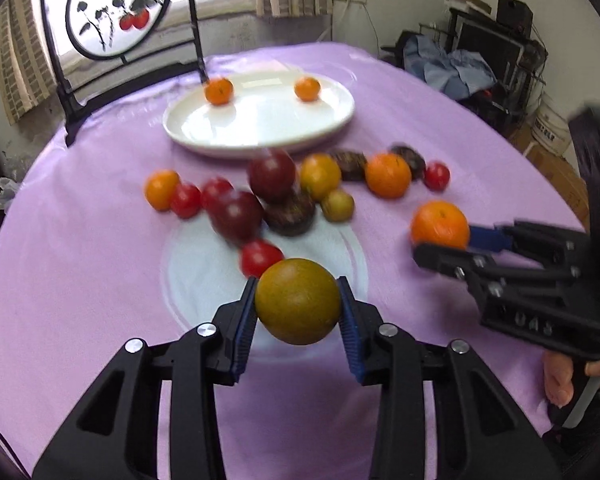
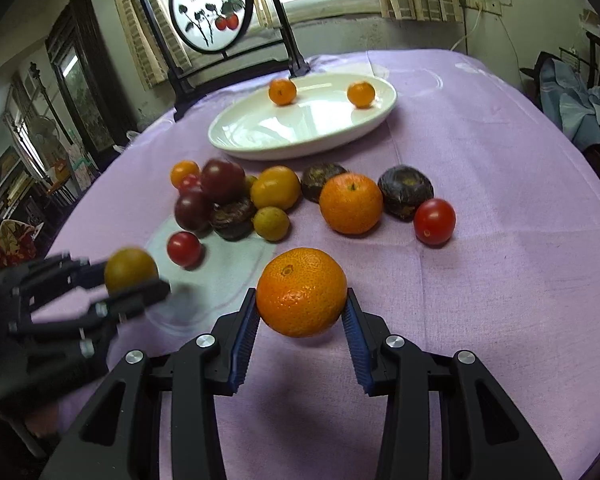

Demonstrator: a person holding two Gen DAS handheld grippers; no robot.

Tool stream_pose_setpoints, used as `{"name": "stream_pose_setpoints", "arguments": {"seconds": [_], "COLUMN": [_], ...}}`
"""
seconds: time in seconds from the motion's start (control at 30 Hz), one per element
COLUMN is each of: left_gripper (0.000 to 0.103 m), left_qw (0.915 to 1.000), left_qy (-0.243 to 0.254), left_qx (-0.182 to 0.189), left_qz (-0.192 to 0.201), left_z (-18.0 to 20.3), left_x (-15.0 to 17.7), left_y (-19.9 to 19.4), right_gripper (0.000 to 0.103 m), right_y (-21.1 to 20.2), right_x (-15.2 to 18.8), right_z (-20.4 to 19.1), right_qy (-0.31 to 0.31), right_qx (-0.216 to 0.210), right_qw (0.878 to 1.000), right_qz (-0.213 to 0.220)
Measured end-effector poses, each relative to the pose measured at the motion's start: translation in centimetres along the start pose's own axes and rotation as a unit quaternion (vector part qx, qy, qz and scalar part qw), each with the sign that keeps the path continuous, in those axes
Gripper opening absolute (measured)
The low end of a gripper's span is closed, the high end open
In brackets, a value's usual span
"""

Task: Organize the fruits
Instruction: 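Grasp the yellow-green tomato with the left tool while the right tool holds the mandarin, then lower the mandarin and yellow-green tomato onto the plate and open both tools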

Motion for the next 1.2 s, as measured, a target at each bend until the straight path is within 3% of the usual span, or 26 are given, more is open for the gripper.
{"name": "stream_pose_setpoints", "arguments": {"seconds": [0.1,0.2,0.37,0.53,0.8,0.87,0.9,0.93,0.97,1.03,1.2], "left_gripper": [0.037,0.037,0.037,0.038,0.038,0.041,0.050,0.060,0.064,0.075,0.079], "left_qw": [0.9997,0.9985,0.9963,0.9943,0.9905,0.9891,0.9889,0.9893,0.9899,0.9905,0.9894], "left_qy": [-0.005,-0.008,-0.042,-0.091,-0.130,-0.141,-0.144,-0.143,-0.139,-0.131,-0.119], "left_qx": [-0.005,-0.031,-0.038,-0.048,-0.036,-0.031,-0.027,-0.023,-0.025,-0.042,-0.064], "left_qz": [0.023,0.045,0.065,0.026,-0.026,-0.028,-0.023,-0.016,-0.007,0.010,0.052], "left_z": [-1.6,-2.9,-5.4,-8.3,-10.5,-10.7,-10.6,-10.4,-10.1,-9.7,-9.4], "left_x": [-2.2,-5.2,-10.2,-13.0,-13.5,-13.4,-13.4,-13.4,-13.4,-13.4,-12.5], "left_y": [-0.8,-0.8,1.6,7.0,12.9,13.5,13.5,13.3,12.9,11.7,7.7], "right_gripper": [0.042,0.042,0.042,0.042,0.043,0.043,0.047,0.053,0.068,0.070,0.070], "right_y": [-1.3,-1.8,-0.5,4.7,11.3,12.2,12.4,12.2,11.9,10.7,7.7], "right_x": [-1.4,-4.1,-9.6,-13.5,-14.7,-14.7,-14.6,-14.6,-14.7,-14.7,-14.0], "right_z": [-0.6,-1.3,-2.7,-3.2,-2.2,-2.0,-1.9,-1.9,-2.0,-2.4,-2.7], "right_qy": [-0.009,-0.032,-0.052,-0.039,-0.019,-0.012,-0.009,-0.007,-0.007,-0.021,-0.036], "right_qx": [-0.016,-0.003,0.021,0.013,0.036,0.028,0.024,0.016,0.014,0.020,0.018], "right_qw": [1.000,0.999,0.996,0.998,0.999,0.999,0.999,0.999,1.000,1.000,0.999], "right_qz": [0.018,0.042,0.075,0.044,-0.018,-0.030,-0.035,-0.032,-0.027,-0.005,0.022]}}
Point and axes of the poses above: each gripper's, at about its wrist camera, not at the fingertips, and y roughly the way its jaws point, z to its right, x to its underside, the point moved 1 cm from there along y, roughly the way its jaws point, and after that the axes turned 4 degrees about y, right-handed, at the moved point
